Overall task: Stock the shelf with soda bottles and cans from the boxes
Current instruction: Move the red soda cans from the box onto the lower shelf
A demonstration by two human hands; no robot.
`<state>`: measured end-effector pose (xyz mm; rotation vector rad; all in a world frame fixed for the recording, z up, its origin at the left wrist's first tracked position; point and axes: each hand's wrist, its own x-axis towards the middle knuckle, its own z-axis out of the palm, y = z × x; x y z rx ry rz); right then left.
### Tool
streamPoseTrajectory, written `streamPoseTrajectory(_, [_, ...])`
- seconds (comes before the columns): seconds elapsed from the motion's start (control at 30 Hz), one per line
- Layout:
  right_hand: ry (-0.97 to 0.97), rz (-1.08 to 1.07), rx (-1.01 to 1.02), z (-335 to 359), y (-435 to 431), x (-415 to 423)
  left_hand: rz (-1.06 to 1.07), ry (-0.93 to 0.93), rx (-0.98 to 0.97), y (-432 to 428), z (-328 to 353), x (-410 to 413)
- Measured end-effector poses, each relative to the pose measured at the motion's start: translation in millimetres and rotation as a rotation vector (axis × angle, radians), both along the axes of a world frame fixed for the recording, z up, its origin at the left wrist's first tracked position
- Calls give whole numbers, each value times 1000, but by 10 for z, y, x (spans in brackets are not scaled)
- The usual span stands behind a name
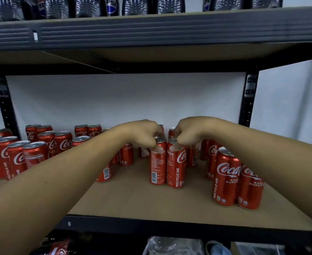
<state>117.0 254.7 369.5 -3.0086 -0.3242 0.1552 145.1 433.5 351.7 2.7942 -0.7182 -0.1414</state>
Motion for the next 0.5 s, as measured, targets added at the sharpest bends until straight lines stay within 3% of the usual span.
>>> streamPoseTrajectory(0.13, [-47,3,-150,37,-148,-103,-32,-44,-68,-42,10,-96])
streamPoseTrajectory(0.23, [-71,23,-174,32,-237,-134,-34,-137,18,-35,30,-115])
streamPoseTrajectory(0.4, [-21,126,-71,-4,-276,-170,-140,0,63,69,72,-64])
streamPoseTrajectory(0.5, [-53,150,-102,-15,-270,-178,-113,-27,23,12,42,-98])
